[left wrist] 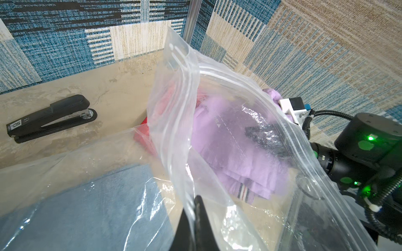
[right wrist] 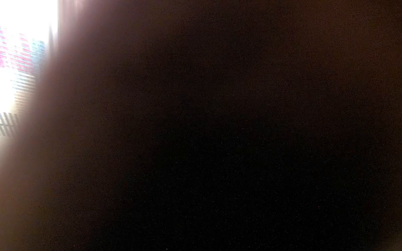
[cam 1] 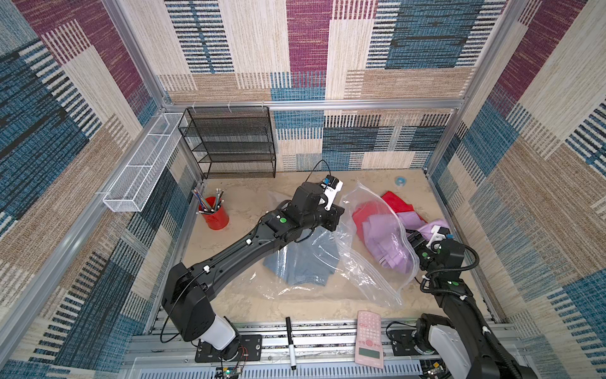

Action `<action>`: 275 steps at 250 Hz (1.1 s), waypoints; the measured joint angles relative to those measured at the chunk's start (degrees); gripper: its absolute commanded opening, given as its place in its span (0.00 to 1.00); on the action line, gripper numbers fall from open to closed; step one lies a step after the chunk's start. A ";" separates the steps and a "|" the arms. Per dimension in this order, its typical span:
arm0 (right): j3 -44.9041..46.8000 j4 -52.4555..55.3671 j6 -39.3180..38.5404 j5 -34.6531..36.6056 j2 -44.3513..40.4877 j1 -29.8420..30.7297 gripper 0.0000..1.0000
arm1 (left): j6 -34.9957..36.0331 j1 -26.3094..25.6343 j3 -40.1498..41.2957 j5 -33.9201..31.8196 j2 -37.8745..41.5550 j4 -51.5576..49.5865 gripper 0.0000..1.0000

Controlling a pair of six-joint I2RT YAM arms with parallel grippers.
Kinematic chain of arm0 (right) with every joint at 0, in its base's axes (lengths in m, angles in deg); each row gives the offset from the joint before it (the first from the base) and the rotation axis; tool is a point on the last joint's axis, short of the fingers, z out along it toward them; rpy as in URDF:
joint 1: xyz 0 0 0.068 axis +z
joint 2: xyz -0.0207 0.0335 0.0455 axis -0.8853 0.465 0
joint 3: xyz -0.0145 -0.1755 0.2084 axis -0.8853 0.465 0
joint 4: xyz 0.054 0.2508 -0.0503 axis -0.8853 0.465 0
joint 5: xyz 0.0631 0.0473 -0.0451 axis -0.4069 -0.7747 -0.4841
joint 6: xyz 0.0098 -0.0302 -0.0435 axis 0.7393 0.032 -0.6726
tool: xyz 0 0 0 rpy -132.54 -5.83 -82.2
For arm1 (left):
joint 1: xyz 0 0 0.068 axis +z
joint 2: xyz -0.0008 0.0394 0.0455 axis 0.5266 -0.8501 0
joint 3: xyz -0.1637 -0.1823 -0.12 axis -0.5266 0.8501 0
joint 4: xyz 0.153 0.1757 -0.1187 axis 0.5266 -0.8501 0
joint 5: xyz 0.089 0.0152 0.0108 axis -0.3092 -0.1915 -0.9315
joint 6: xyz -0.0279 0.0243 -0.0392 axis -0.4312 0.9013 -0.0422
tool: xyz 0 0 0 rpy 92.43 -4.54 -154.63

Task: Take the trousers out of the vacuum bag
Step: Place the trousers at the center of the board.

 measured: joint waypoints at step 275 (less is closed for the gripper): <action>-18.64 51.34 0.44 19.54 6.16 -0.04 1.00 | 1.51 1.60 -0.81 1.07 -1.42 1.22 0.00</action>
